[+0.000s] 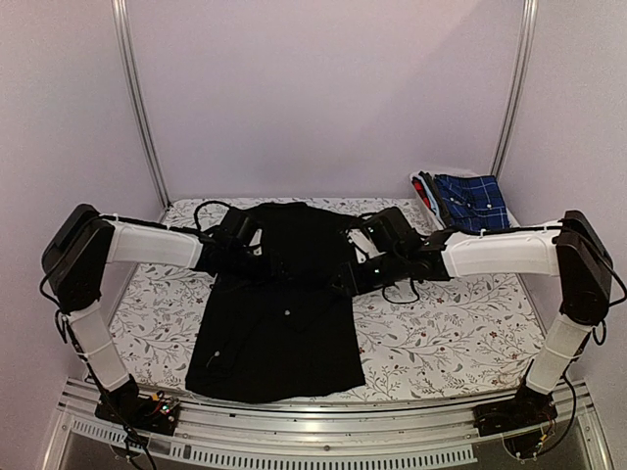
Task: Fold and stack the long sleeve shirts
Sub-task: Adjust the sleeve at the center of the board.
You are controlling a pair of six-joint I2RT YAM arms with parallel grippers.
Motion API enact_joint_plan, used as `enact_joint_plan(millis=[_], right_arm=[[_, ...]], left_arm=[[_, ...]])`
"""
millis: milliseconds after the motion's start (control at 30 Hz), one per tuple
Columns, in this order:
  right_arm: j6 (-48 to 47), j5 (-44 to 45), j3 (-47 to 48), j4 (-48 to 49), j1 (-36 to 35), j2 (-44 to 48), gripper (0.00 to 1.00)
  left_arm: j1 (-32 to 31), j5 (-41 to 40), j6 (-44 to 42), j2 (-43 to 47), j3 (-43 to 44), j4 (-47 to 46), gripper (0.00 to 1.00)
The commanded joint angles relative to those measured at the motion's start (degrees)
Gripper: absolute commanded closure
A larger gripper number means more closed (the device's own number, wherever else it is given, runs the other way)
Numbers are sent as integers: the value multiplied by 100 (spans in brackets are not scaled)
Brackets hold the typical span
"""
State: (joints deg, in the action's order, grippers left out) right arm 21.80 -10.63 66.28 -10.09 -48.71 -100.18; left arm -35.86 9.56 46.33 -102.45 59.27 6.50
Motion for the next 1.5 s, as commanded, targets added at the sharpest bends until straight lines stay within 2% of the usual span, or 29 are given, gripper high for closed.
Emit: enact_joint_plan(millis=[0, 233, 433, 667, 867, 1200, 1467], right_arm=[[90, 41, -165, 174, 12, -38, 51], [126, 250, -365, 252, 194, 172, 51], [174, 359, -590, 318, 437, 373, 50], [193, 459, -751, 365, 620, 528, 51], [245, 457, -867, 406, 652, 576, 51], [270, 611, -974, 418, 681, 587, 51], [272, 624, -1004, 437, 705, 589, 51]], left_arm=[[-44, 110, -1345, -299, 337, 502, 41], [-40, 439, -1758, -696, 524, 518, 42], [-45, 727, -1882, -670, 507, 424, 43], [-57, 881, -1947, -821, 555, 446, 48], [-55, 189, -2072, -704, 609, 614, 47], [-83, 765, -2418, -956, 896, 816, 52], [-94, 542, -2544, -1100, 946, 936, 53]])
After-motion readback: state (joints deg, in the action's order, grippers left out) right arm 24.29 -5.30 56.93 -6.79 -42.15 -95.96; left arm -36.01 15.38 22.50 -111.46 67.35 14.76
